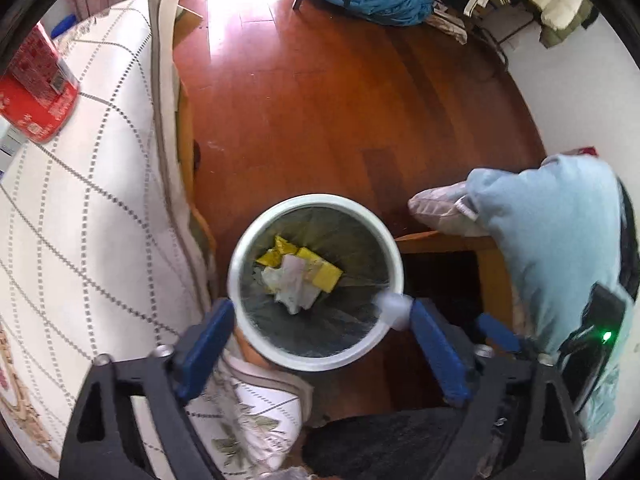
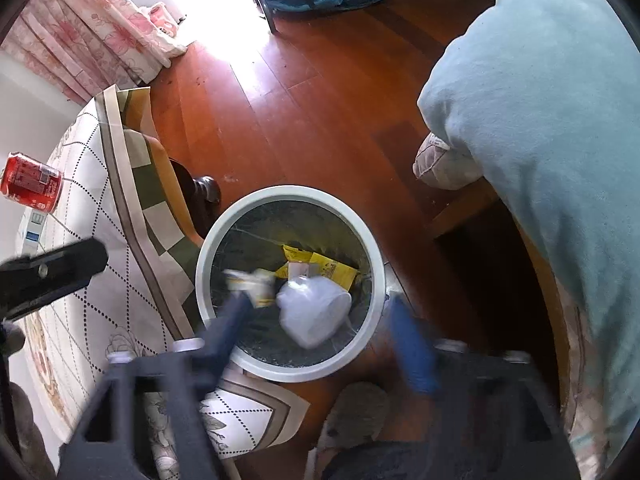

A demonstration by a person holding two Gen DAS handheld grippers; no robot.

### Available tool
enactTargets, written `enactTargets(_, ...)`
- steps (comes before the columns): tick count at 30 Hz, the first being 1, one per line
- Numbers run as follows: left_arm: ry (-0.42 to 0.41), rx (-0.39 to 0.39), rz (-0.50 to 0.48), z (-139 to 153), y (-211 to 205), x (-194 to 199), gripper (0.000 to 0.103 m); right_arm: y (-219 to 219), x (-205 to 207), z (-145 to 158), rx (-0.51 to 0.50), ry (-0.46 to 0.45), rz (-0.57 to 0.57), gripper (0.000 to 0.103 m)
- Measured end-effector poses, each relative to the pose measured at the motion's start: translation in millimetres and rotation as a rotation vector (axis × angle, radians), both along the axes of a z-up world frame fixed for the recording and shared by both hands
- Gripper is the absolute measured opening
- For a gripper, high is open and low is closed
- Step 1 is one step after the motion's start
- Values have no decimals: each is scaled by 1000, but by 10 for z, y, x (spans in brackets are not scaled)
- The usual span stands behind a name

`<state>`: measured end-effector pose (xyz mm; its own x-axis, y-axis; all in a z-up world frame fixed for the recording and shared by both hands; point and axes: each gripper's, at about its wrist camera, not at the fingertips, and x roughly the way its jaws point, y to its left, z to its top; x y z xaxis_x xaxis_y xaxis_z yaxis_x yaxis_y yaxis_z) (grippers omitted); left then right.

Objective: Collect trash
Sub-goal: 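Carry the cup and wrapper over the bin and release both, then grasp the orange peel with the left tool while the right tool reaches toward the red cola can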

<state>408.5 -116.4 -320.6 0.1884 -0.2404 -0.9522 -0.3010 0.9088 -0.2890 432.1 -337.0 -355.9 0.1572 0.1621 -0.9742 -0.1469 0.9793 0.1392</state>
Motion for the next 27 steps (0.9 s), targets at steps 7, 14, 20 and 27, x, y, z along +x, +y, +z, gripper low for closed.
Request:
enactTargets(7,-59,101,-15,223,48,-160,96,110,-64,149,-66,-37,8,103)
enactTargets(14,-156,260,41,762,260,-449,96,154,-194,542,-77,-91,14,103)
enactTargets(20,-258,359,153,1265,736,-828,96,393,-334,1059,-37,-165,30,103)
enactTargets(27,-264,488,324,1461,1667,-1384,96,1174,-499,1492,58,-215,151,103)
